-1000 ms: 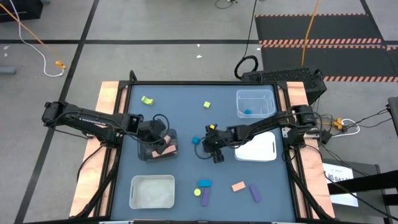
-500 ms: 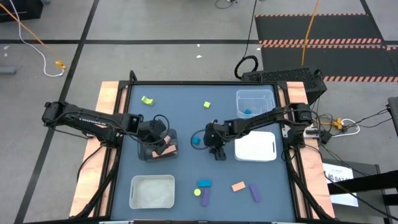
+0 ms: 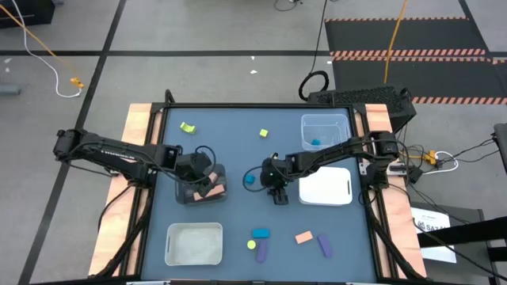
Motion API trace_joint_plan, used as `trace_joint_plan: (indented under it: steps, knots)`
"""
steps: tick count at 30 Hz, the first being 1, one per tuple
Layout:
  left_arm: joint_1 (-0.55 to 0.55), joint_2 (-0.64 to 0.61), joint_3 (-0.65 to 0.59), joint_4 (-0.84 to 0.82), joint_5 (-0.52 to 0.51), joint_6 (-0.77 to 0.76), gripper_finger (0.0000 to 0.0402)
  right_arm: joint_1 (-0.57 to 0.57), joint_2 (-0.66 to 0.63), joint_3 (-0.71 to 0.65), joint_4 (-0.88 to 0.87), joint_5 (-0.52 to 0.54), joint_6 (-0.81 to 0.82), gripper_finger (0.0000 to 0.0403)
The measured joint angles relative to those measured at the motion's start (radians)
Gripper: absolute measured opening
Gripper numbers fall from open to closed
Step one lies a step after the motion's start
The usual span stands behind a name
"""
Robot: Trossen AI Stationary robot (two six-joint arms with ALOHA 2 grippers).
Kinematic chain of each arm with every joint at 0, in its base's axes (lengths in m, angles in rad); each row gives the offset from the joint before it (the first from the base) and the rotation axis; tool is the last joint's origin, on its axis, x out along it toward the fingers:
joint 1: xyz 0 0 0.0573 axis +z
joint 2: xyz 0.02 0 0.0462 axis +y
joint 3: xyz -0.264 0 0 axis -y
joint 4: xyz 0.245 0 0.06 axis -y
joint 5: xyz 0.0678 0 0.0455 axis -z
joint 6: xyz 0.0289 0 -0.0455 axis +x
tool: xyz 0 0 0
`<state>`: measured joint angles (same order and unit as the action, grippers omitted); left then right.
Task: Sort & place blocks by color
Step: Put the top purple block into the white bin
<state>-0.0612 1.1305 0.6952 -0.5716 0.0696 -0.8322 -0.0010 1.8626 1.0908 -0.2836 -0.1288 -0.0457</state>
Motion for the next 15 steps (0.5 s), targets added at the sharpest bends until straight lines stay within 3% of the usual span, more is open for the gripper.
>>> trace_joint_plan:
  steps: [6,15]
  knots:
    - [0.000,0.000,0.000,0.000,0.000,0.012,0.0241,0.028,0.000,0.000,-0.002,0.045,0.044,0.0171]
    - [0.000,0.000,0.000,0.000,0.000,0.018,0.0241,0.111,0.000,-0.001,-0.035,0.235,0.102,0.0171]
